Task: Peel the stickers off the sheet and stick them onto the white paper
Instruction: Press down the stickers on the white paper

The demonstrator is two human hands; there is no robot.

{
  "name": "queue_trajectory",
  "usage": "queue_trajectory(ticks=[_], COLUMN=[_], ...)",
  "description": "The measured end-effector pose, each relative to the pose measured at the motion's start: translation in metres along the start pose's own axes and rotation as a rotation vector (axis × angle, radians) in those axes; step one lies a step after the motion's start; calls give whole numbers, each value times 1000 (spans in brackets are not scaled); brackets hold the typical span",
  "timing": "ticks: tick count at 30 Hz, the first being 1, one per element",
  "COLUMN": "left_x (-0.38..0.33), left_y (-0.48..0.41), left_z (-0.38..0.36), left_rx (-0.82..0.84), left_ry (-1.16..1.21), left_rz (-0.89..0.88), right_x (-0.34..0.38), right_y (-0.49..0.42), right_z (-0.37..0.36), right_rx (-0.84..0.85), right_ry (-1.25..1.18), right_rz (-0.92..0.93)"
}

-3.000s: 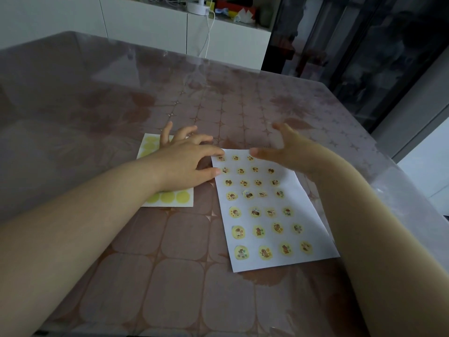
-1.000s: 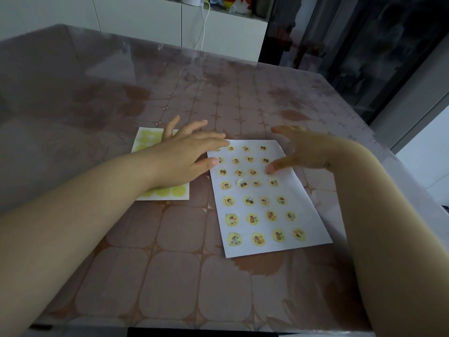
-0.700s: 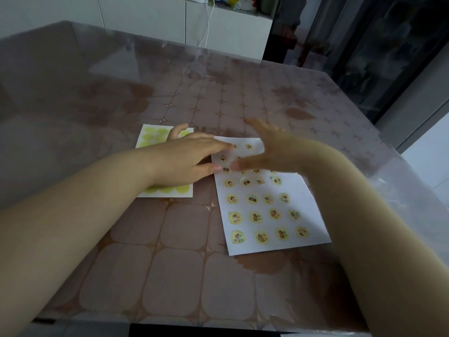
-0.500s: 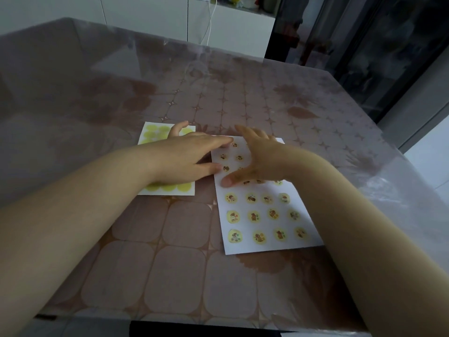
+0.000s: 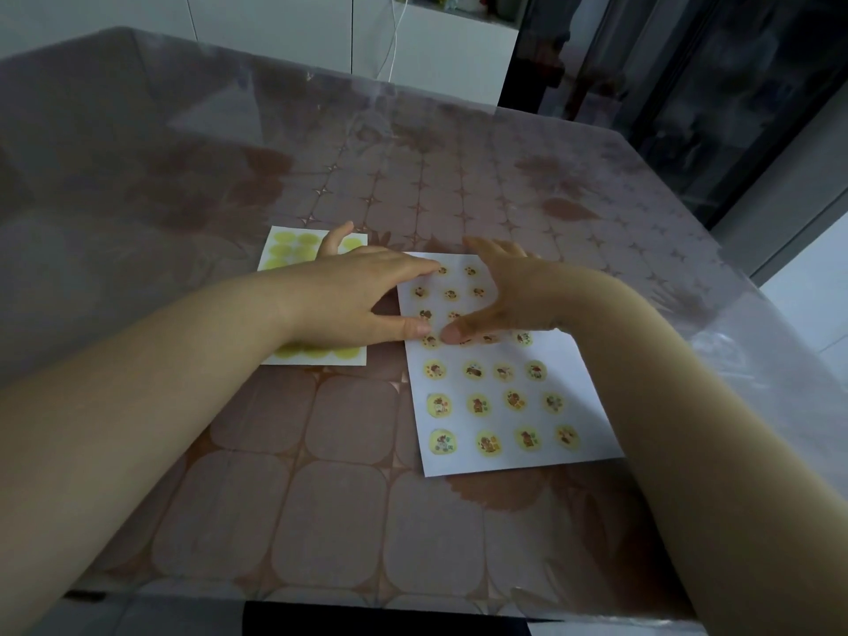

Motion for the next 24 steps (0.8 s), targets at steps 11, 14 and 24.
queue_trajectory(ticks=[11, 14, 24], left_x=[2, 1, 4], left_y=[-1, -1, -2], left_z=[-2, -1, -2], left_rx=[-4, -15, -15], left_ry=[5, -2, -31], left_rz=[3, -4, 8], right_x=[-7, -6, -22], right_y=[9, 9, 16], right_z=[4, 4, 13], right_rx=[39, 39, 16], right_ry=[16, -10, -48], right_rz=[25, 37, -34])
Point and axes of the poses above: each hand's wrist, its own y-axis away from the middle knuckle, its own z-axis out of the back of the hand, x = y × z, the point moved 8 cm from there along -y, towards the middle knuckle, and after that the axes turned 13 degrees about z, right-handed, at the moved point
